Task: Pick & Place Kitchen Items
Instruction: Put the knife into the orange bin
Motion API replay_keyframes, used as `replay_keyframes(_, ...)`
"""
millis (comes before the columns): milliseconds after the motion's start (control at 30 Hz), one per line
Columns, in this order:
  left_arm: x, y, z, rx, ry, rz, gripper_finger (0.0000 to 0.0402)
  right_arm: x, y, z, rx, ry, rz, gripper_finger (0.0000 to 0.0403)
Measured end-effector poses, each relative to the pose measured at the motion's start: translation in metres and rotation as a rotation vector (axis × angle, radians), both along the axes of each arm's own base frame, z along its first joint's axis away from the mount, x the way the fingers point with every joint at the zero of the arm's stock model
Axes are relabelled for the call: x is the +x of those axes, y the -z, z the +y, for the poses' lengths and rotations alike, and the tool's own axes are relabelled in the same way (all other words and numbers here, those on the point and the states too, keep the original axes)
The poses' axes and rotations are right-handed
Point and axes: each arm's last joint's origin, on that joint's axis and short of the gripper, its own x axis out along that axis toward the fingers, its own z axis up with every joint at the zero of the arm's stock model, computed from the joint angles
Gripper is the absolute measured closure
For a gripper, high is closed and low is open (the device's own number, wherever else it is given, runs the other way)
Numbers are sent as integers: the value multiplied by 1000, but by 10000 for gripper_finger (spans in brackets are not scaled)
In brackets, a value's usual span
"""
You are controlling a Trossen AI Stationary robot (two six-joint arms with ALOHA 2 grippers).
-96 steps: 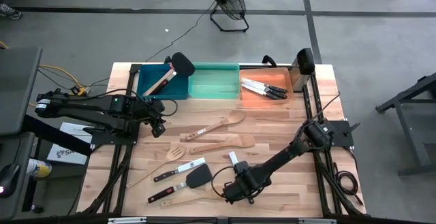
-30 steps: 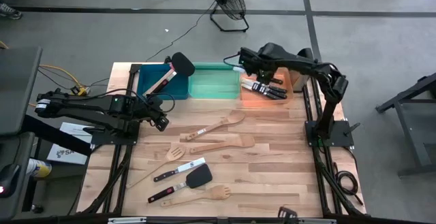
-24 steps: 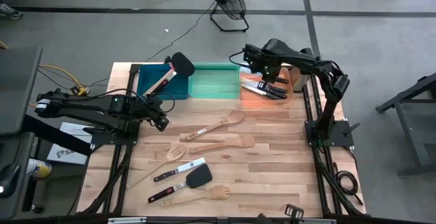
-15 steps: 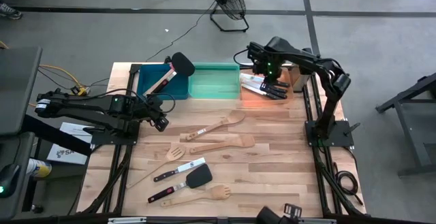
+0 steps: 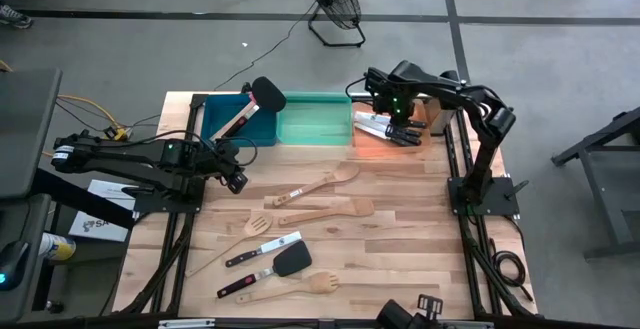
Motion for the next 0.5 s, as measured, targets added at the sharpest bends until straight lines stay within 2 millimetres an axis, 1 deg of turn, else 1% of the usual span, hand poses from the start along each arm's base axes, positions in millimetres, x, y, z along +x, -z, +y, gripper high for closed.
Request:
replay_keyframes(233,0,0,0,-1,0,-1,257,2,23,-3,-85,89,-41,333)
replay_keyframes(500,0,0,0,-1,0,0,257,-3,43,-1,-105,128,-26,333)
